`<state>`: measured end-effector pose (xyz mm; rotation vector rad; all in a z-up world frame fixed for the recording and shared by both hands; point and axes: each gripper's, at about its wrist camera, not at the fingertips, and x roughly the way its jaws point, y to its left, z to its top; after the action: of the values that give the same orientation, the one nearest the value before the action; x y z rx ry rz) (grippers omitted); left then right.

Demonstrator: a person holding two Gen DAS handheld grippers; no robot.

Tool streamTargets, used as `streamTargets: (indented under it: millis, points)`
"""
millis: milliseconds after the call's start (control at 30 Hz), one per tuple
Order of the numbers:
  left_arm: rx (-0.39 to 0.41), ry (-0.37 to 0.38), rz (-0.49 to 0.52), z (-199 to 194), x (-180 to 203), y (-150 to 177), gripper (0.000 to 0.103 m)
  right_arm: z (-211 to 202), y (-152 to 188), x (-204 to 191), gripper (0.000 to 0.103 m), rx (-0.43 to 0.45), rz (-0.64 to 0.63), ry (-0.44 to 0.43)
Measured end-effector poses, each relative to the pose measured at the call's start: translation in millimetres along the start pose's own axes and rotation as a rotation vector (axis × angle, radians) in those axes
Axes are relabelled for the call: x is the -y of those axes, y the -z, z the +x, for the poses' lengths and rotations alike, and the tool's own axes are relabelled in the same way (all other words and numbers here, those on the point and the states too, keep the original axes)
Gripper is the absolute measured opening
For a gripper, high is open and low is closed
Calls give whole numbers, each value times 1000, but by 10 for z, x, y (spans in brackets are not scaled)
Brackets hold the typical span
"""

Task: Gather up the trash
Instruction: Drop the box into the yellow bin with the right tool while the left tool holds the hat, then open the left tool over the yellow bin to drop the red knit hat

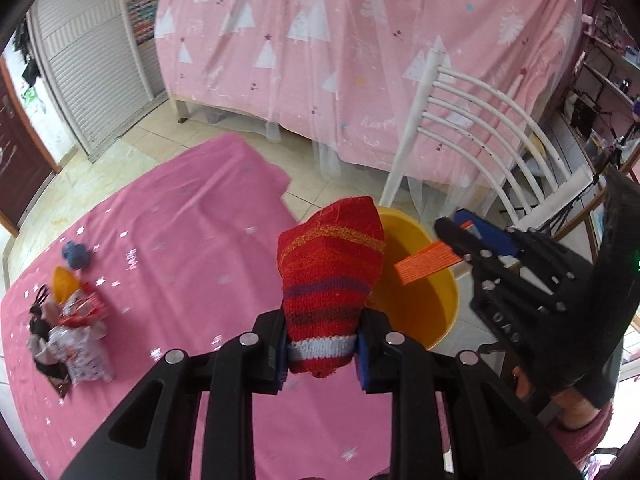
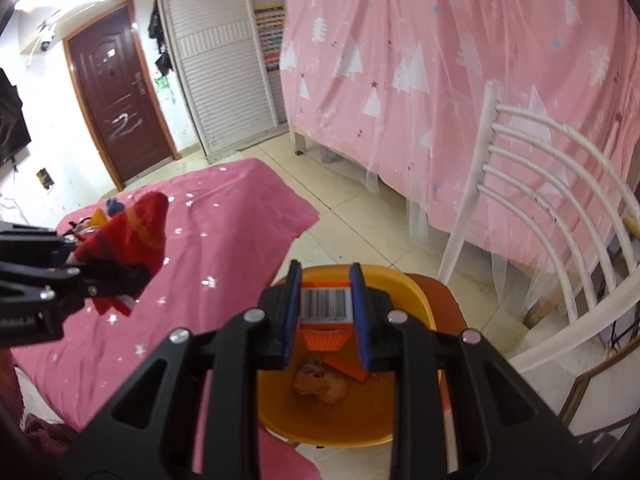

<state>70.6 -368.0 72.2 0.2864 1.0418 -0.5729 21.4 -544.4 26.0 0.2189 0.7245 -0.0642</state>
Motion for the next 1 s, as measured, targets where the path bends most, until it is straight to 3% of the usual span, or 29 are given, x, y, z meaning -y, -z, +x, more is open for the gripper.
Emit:
streamTargets:
  millis: [133, 267, 400, 567, 700, 1000]
  points:
    - [0, 17, -12, 168, 153, -112, 19, 132, 59, 164, 23, -23, 38, 24]
    - [-13, 29, -5, 328, 278, -162, 29, 216, 116, 307, 51, -39, 71, 55]
    - [-19, -3, 27, 425, 366, -148, 30, 222, 145, 366, 52, -41, 74, 64]
    - [-37, 22, 16, 495, 332, -139, 35, 268, 157, 385, 53, -50, 90, 64]
    - [-31, 47, 6, 483, 290, -148, 60, 263, 155, 370, 54, -49, 89, 66]
    - [19, 48, -39, 225, -5, -69, 62, 131, 110, 157, 62, -15, 61, 59]
